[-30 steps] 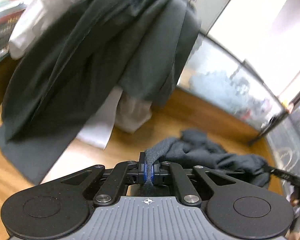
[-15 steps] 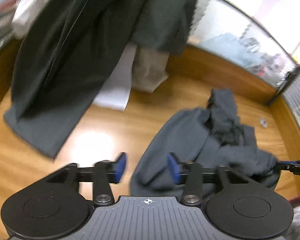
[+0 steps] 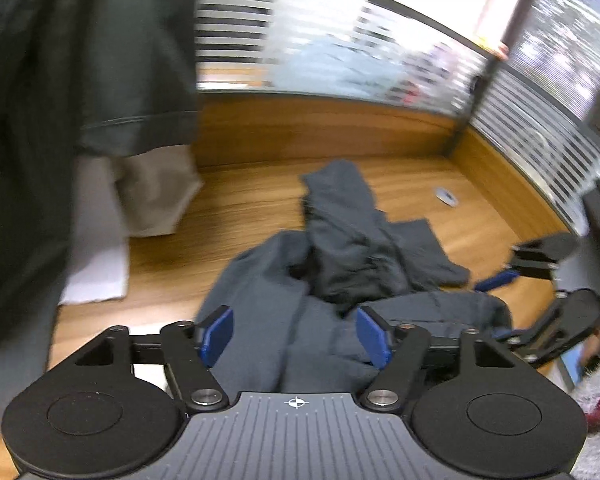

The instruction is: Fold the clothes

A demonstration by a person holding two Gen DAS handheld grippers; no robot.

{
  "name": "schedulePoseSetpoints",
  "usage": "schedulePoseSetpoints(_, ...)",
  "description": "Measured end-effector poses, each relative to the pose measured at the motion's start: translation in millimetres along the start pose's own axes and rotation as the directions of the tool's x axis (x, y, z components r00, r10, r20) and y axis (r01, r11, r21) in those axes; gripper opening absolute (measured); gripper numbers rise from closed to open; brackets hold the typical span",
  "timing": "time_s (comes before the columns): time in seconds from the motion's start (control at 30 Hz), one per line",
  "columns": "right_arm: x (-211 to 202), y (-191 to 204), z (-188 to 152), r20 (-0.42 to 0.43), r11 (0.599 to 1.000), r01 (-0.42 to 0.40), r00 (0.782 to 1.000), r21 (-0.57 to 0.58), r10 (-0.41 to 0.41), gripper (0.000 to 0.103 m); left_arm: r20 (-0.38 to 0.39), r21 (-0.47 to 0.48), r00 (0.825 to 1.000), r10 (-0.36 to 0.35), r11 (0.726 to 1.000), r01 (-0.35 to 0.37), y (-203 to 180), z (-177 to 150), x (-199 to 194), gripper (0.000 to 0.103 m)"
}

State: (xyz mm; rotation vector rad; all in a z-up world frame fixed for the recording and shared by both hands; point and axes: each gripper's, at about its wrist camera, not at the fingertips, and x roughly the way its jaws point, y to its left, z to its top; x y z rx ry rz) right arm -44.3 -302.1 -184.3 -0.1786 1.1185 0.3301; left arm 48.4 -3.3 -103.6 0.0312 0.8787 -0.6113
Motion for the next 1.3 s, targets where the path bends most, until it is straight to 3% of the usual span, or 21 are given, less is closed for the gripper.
schedulePoseSetpoints(0.07, 10, 6, -1, -0.034, 0.999, 0.027, 0.999, -0.035, -0.029, 0.074, -0.012, 0.043, 0.999, -0.034, 0.998, 0.035, -8, 4, 8, 0.076)
schedulePoseSetpoints(0.17, 15, 7, -5, -0.042, 0.995, 0.074, 0.996, -0.061, -0.077, 0.056, -0.02, 0.096, 0.997, -0.08, 0.992, 0.081, -19, 9, 19, 0.079)
schedulePoseSetpoints(0.3, 3, 0, 1, 0.014, 0.994, 0.105, 0.994, -0.01, -0.104, 0.031, -0.027, 0.154, 0.993, -0.114, 0.981, 0.117, -33, 13, 32, 0.082)
schedulePoseSetpoints(0.4, -11, -4, 14, 0.078, 0.993, 0.119, 0.99, 0.001, -0.119, 0.019, -0.031, 0.16, 0.989, -0.147, 0.976, 0.15, -42, 17, 40, 0.086)
schedulePoseSetpoints(0.5, -27, -8, 33, 0.145, 0.991, 0.135, 0.98, -0.004, -0.133, 0.016, -0.029, 0.166, 0.983, -0.181, 0.969, 0.183, -52, 19, 48, 0.089)
schedulePoseSetpoints(0.67, -47, -15, 71, 0.237, 0.983, 0.17, 0.96, -0.076, -0.148, 0.016, -0.015, 0.282, 0.989, -0.144, 0.949, 0.143, -76, 23, 73, 0.09)
schedulePoseSetpoints(0.7, -49, -17, 79, 0.251, 0.98, 0.178, 0.956, -0.093, -0.15, 0.016, -0.017, 0.294, 0.994, -0.11, 0.949, 0.11, -79, 24, 80, 0.088)
schedulePoseSetpoints(0.77, -54, -22, 95, 0.277, 0.973, 0.195, 0.948, -0.125, -0.154, 0.015, -0.006, 0.294, 0.998, -0.058, 0.954, 0.058, -75, 30, 89, 0.075)
schedulePoseSetpoints(0.83, -42, -33, 99, 0.266, 0.976, 0.192, 0.951, -0.105, -0.159, 0.015, 0.005, 0.293, 1.0, -0.007, 0.956, 0.005, -71, 36, 98, 0.054)
schedulePoseSetpoints(0.93, -21, -51, 104, 0.24, 0.981, 0.185, 0.957, -0.062, -0.165, 0.015, 0.016, 0.216, 1.0, 0.007, 0.976, -0.011, -51, 50, 100, 0.035)
schedulePoseSetpoints(1.03, 0, -69, 109, 0.214, 0.984, 0.179, 0.962, -0.02, -0.17, 0.015, 0.013, 0.136, 0.998, 0.054, 0.989, -0.055, -30, 59, 109, 0.032)
schedulePoseSetpoints(1.17, 28, -94, 115, 0.179, 0.984, 0.171, 0.968, 0.037, -0.175, 0.017, -0.019, 0.032, 0.999, 0.043, 0.999, -0.043, -9, 64, 124, 0.033)
schedulePoseSetpoints(1.3, 59, -112, 111, 0.13, 0.982, 0.152, 0.977, 0.114, -0.167, 0.018, -0.018, 0.084, 1.0, -0.006, 0.996, 0.007, -17, 65, 119, 0.033)
